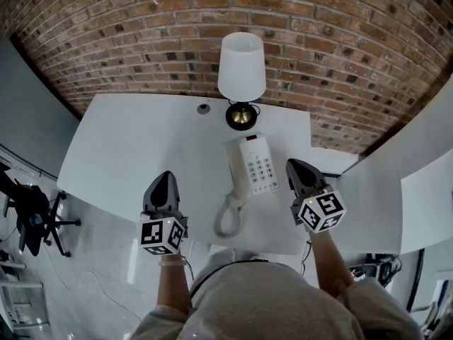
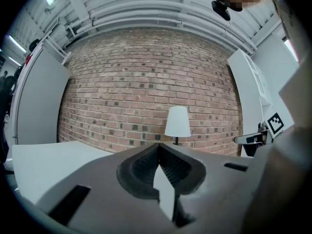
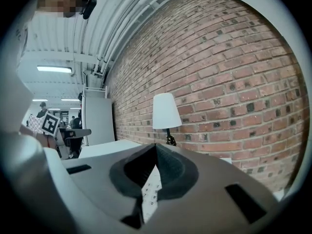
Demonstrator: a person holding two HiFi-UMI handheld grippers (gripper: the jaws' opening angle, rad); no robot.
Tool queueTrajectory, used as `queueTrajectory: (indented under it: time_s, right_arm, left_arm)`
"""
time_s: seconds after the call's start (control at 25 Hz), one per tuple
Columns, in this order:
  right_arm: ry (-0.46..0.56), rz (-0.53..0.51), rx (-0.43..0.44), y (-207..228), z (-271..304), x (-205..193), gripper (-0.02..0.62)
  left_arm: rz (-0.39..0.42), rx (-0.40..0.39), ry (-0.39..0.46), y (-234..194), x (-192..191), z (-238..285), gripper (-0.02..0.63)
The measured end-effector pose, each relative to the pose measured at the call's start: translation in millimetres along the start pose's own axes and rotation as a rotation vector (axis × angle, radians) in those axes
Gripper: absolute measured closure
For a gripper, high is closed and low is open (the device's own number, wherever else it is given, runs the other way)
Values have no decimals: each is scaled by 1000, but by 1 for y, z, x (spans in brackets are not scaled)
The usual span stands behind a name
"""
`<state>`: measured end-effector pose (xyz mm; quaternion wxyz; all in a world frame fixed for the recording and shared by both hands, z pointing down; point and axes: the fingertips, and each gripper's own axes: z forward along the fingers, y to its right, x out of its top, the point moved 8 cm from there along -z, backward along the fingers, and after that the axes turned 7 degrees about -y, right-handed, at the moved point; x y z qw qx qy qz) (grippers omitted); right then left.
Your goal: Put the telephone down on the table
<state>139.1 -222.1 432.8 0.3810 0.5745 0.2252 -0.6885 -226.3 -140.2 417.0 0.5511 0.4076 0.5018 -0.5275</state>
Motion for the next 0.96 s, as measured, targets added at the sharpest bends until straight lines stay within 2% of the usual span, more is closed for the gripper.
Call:
queueTrajectory:
  time_s: [0.96]
  right_arm:
    - [27,36,-19,-1,4,-3,592]
  left_arm:
    - [18,-3,-10,1,-1,3,601]
